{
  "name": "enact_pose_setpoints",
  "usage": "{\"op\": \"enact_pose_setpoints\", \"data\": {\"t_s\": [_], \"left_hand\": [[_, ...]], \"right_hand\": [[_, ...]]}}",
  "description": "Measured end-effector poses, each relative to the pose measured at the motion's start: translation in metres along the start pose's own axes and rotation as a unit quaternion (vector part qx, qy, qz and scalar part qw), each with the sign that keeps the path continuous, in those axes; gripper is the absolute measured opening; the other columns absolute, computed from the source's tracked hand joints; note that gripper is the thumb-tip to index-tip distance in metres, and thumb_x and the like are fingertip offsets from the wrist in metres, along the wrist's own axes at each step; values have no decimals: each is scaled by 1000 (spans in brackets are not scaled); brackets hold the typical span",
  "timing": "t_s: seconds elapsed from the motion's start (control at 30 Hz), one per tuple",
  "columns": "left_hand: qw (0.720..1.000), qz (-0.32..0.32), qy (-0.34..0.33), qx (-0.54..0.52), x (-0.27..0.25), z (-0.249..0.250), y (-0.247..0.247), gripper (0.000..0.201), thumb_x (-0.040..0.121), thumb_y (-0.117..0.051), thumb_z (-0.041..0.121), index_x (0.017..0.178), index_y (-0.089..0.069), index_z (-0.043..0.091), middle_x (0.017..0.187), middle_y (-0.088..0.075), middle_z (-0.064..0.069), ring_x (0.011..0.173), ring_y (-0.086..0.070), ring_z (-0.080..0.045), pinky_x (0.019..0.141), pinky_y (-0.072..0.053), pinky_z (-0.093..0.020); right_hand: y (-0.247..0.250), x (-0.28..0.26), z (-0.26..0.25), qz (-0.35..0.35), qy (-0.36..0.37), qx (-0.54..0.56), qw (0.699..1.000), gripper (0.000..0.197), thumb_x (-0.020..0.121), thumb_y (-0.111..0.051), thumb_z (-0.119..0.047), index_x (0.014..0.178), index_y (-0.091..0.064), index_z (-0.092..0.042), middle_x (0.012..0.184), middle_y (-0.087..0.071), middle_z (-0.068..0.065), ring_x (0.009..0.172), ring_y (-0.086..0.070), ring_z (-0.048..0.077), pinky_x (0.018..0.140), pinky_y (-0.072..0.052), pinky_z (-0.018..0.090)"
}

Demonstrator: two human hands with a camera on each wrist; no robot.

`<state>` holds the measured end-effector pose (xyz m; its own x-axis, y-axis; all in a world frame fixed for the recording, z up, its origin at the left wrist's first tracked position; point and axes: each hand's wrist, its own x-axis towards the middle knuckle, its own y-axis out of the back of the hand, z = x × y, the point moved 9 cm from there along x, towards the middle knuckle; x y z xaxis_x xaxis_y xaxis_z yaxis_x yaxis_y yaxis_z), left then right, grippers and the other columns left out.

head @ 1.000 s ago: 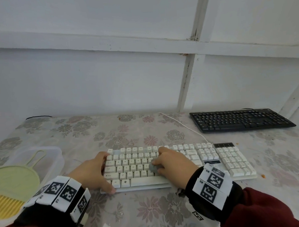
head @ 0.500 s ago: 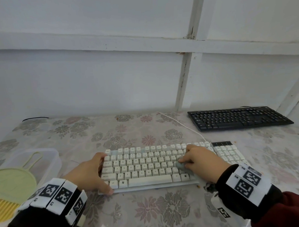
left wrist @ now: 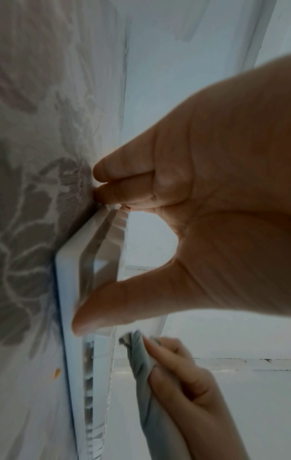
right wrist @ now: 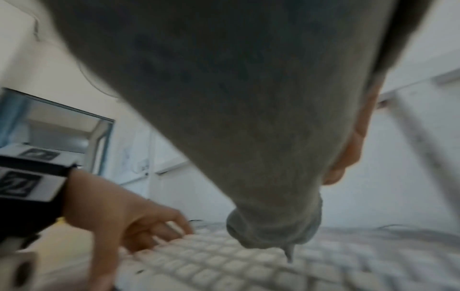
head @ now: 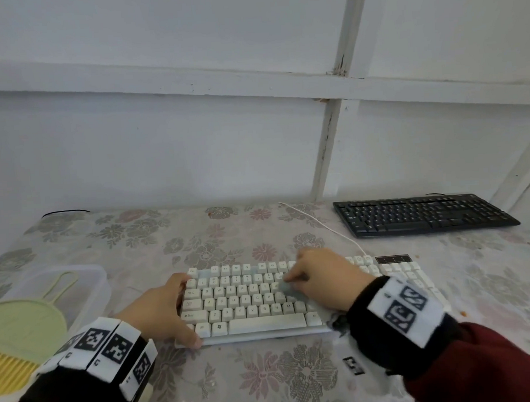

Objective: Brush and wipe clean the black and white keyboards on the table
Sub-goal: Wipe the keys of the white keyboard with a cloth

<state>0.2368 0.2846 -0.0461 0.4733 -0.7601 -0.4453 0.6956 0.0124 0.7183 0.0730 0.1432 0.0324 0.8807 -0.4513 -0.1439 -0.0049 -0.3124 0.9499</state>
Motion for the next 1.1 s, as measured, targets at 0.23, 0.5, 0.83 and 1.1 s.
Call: {"op": "enact_pose_setpoints", "data": {"t_s": [0.23,0.5,0.83,1.1], "left_hand": [[1000,5,3,9,0,0,1,109,54,-88,28,139,-20,29,100,-50,20,95,-52,-4,66,-37,-11],[1000,0,-3,4,2,0,0,112,52,-89,29,140,-20,28,113,-54,16,101,-55,-6,78,-41,-15],[1000,-5,-10,-4,4,-1,-1,114,48,-89,32,139,-20,27,117,-54,16,104,-55,-4,78,-41,-11],[1000,-8,-6,0,4,-1,0,113,49,-88,35,140,-20,29,114,-53,18,100,-55,-2,73,-42,-10]], "right_hand": [[-35,19,-21,-25,3,-36,999,21,88,-50,-7,67,-54,-6,73,-31,-4,57,-36,14,54,-34,22],[-16,-16,55,3,-65,-39,997,29,95,-50,-27,87,-71,-8,91,-36,-6,65,-45,4,64,-36,10],[31,-52,129,51,-168,-19,984,23,94,-54,-25,107,-72,-22,76,-41,-18,78,-47,5,62,-34,11],[-6,-36,114,-26,-176,-103,979,23,92,-47,-11,84,-68,-10,82,-37,-2,71,-48,19,54,-33,17]]}}
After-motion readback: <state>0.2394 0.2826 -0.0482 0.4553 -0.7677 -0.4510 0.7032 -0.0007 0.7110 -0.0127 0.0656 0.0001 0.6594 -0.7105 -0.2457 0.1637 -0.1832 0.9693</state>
